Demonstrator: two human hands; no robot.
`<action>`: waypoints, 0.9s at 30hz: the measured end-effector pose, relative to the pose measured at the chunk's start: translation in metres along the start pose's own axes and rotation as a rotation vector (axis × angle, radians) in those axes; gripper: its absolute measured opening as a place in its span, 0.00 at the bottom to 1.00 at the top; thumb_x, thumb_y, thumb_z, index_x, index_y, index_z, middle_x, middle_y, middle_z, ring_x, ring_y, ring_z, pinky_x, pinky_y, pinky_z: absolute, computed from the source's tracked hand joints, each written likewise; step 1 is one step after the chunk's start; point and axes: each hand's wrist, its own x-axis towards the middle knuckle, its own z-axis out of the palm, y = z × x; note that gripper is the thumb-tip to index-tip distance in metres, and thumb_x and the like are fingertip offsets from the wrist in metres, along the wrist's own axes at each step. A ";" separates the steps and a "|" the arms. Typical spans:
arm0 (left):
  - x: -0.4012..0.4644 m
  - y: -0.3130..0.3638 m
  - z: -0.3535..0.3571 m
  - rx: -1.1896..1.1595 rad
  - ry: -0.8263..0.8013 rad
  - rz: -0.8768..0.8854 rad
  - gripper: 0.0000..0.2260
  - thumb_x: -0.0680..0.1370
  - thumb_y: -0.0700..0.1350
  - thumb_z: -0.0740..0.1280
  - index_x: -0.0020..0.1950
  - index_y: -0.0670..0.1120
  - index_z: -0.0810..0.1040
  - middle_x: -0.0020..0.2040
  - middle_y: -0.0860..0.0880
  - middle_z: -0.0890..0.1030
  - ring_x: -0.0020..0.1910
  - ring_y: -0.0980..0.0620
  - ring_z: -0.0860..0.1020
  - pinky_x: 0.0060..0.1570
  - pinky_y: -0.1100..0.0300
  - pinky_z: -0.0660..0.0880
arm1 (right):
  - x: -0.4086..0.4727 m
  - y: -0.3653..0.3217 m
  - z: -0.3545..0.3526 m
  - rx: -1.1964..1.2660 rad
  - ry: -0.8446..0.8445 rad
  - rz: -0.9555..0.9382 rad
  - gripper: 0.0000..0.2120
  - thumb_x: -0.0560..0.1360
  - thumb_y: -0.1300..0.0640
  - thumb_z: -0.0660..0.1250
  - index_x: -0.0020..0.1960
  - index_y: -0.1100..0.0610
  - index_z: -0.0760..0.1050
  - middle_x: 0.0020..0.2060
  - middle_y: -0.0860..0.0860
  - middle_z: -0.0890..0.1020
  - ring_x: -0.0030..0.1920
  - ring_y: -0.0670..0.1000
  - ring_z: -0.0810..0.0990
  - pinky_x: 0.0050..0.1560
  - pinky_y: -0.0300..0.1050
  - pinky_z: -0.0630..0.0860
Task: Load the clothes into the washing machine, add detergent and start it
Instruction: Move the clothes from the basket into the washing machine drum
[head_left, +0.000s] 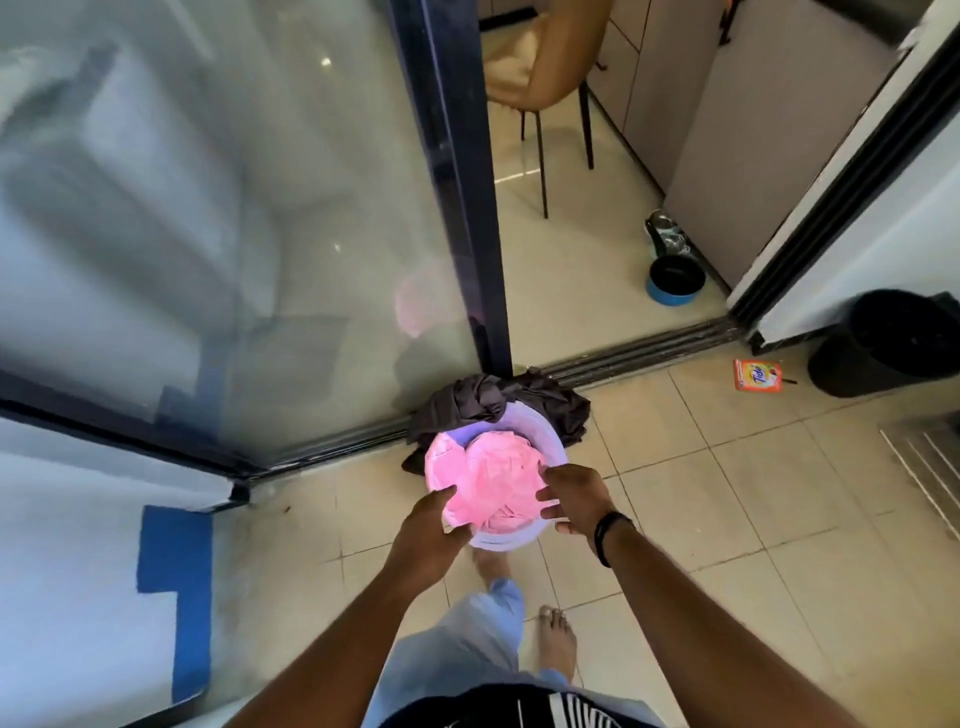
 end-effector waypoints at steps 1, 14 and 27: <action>0.009 0.002 0.000 0.003 -0.011 -0.011 0.31 0.77 0.53 0.72 0.78 0.49 0.66 0.75 0.48 0.71 0.72 0.48 0.70 0.67 0.59 0.66 | 0.006 -0.002 -0.004 -0.013 0.003 0.015 0.12 0.80 0.48 0.65 0.54 0.56 0.77 0.44 0.54 0.82 0.35 0.53 0.77 0.39 0.42 0.69; 0.180 0.020 0.008 0.082 -0.321 -0.134 0.21 0.76 0.51 0.72 0.68 0.47 0.76 0.65 0.46 0.80 0.57 0.49 0.78 0.48 0.63 0.69 | 0.135 -0.038 -0.021 -0.059 0.090 0.148 0.09 0.77 0.49 0.68 0.47 0.55 0.78 0.39 0.53 0.83 0.33 0.53 0.77 0.35 0.41 0.69; 0.352 0.003 0.096 -0.354 -0.309 -0.600 0.11 0.80 0.49 0.67 0.55 0.43 0.82 0.52 0.43 0.84 0.45 0.44 0.82 0.43 0.56 0.72 | 0.261 0.033 0.016 -0.505 -0.239 0.115 0.20 0.78 0.46 0.65 0.68 0.51 0.73 0.58 0.52 0.82 0.62 0.53 0.78 0.57 0.41 0.67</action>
